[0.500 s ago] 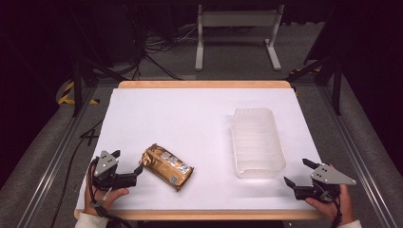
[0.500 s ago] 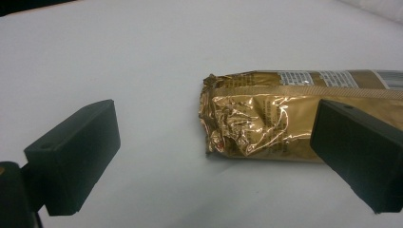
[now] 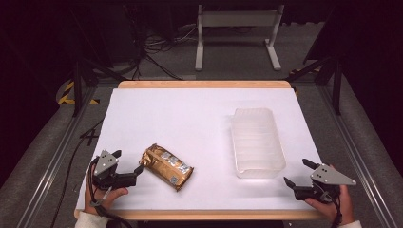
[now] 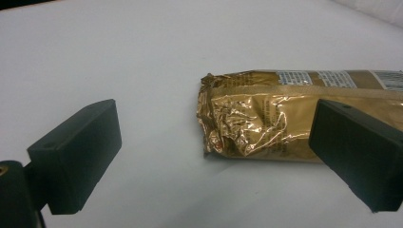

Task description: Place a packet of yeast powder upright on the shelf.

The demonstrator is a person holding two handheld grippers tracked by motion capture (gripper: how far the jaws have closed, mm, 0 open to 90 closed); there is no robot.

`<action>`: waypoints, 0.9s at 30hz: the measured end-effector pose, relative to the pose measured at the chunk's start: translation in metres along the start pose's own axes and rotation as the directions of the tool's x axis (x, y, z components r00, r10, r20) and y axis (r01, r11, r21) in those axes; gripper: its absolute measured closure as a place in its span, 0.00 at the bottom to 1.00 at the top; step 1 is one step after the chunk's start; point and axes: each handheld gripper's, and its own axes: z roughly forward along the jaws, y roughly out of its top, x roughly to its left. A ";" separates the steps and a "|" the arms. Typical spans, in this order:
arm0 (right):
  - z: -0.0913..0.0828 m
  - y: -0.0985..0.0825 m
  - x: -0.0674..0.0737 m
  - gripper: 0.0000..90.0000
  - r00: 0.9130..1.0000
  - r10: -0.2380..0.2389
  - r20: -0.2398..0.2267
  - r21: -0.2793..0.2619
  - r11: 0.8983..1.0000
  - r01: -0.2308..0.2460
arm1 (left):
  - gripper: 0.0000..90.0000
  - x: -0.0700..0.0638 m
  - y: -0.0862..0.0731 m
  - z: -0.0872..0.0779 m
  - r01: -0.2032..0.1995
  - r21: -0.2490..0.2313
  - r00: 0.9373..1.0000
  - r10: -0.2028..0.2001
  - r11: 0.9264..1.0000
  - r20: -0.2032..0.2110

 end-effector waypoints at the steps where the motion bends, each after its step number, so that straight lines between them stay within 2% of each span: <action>1: 0.000 0.000 0.000 0.12 1.000 -0.002 -0.002 0.000 1.000 0.002 | 0.05 0.001 0.000 0.001 0.007 0.001 1.000 -0.007 1.000 0.007; 3: 0.000 0.000 0.001 0.12 1.000 -0.005 -0.002 0.000 1.000 0.005 | 0.05 0.001 0.000 0.001 0.017 -0.003 1.000 -0.017 1.000 0.005; 5: 0.000 0.000 0.000 0.12 1.000 -0.002 -0.001 0.000 1.000 0.002 | 0.05 0.000 0.000 0.002 0.003 0.001 1.000 -0.003 1.000 0.009; 12: 0.000 0.001 0.001 0.12 1.000 -0.003 -0.005 -0.006 1.000 0.003 | 0.05 0.003 -0.004 0.007 0.000 0.026 1.000 0.000 1.000 0.017; 15: -0.001 0.002 0.001 0.12 1.000 -0.007 -0.006 -0.009 1.000 0.007 | 0.07 0.002 -0.004 0.008 0.007 0.026 0.999 -0.008 1.000 0.043; 17: 0.000 0.002 0.001 0.12 1.000 -0.004 -0.006 -0.005 1.000 0.004 | 0.08 0.001 -0.003 0.011 -0.004 0.039 0.999 0.002 0.999 0.052; 20: 0.001 0.002 0.001 0.13 1.000 -0.007 -0.011 -0.002 1.000 0.007 | 0.09 0.003 -0.004 0.017 0.033 0.052 0.997 -0.037 0.998 0.071; 22: 0.001 0.002 0.001 0.13 1.000 -0.007 -0.011 -0.001 1.000 0.007 | 0.09 0.004 -0.004 0.020 0.036 0.069 0.998 -0.039 0.997 0.056; 23: 0.002 0.002 0.001 0.13 1.000 -0.005 -0.009 -0.001 1.000 0.005 | 0.11 0.003 -0.004 0.021 0.043 0.068 0.999 -0.045 0.997 0.029; 25: 0.002 0.001 0.001 0.13 1.000 -0.008 -0.009 0.002 1.000 0.008 | 0.19 0.007 -0.002 0.023 0.089 0.038 0.995 -0.091 0.995 0.039; 26: 0.002 0.001 0.001 0.13 1.000 -0.008 -0.011 0.002 1.000 0.008 | 0.22 0.008 -0.002 0.026 0.113 0.044 0.993 -0.114 0.993 0.036; 27: 0.002 0.001 0.001 0.13 1.000 -0.007 -0.010 0.005 1.000 0.007 | 0.24 0.009 -0.001 0.029 0.115 0.056 0.992 -0.118 0.992 0.039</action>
